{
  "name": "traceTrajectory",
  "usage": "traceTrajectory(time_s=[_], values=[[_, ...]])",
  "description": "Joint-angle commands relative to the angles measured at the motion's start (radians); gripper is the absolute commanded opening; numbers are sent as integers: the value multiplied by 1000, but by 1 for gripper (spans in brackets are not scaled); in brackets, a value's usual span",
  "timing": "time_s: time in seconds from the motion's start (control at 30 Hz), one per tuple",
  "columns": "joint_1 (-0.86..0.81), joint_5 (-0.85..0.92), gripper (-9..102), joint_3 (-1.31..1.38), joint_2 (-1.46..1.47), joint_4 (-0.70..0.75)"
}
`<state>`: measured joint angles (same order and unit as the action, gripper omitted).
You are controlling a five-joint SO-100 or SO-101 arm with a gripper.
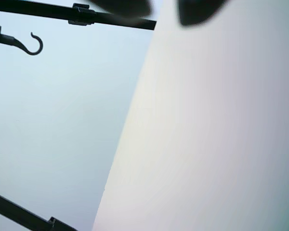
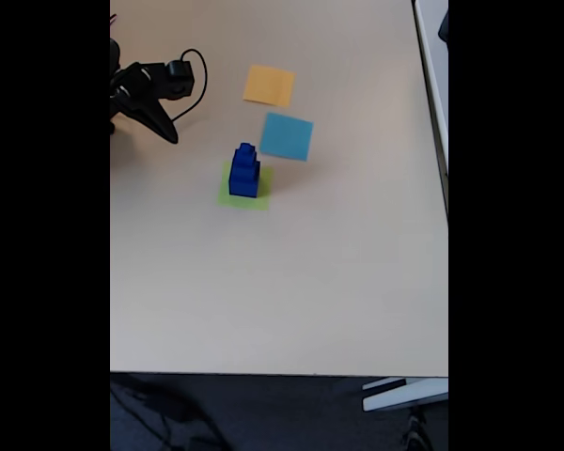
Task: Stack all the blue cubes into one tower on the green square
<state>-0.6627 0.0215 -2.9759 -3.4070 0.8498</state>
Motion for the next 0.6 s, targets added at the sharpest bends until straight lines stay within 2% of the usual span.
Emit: traceTrajectory(time_s=[0.0,0.2,0.57], values=[[6,-12,0,199,141,40],[37,-17,0,362,293,83],[101,-140,0,341,330,87]])
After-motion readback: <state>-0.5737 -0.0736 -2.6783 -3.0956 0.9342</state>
